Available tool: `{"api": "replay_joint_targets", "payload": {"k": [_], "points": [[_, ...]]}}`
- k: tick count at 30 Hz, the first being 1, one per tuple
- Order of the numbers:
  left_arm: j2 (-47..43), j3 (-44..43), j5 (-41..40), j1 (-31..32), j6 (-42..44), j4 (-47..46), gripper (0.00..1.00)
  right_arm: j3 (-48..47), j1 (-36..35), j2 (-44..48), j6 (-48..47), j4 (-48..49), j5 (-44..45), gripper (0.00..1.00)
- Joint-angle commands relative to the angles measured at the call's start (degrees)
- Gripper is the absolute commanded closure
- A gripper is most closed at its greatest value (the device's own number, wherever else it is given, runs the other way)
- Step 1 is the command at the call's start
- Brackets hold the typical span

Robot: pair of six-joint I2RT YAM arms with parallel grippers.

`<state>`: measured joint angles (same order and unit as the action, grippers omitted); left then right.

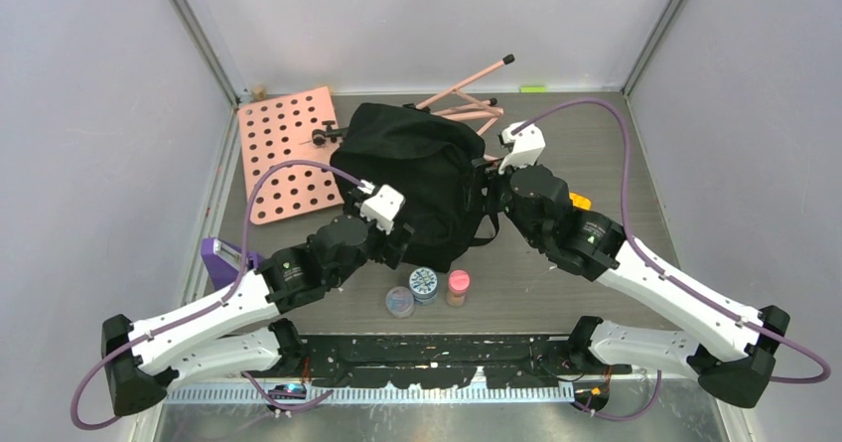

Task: Pack the student bag
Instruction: Unzip the student bag at the center of the board.

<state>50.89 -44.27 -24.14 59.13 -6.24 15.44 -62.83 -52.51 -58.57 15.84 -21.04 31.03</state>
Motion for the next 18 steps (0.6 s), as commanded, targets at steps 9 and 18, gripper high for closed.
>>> {"api": "replay_joint_targets", "payload": {"k": [9, 18], "points": [[6.3, -8.8, 3.3, -0.3, 10.7, 10.8, 0.10, -0.7, 0.3, -8.8, 0.6, 5.0, 1.7, 0.90], [12.1, -12.6, 2.2, -0.4, 23.9, 13.3, 0.10, -6.2, 10.8, -13.2, -5.4, 8.1, -5.2, 1.00]]}}
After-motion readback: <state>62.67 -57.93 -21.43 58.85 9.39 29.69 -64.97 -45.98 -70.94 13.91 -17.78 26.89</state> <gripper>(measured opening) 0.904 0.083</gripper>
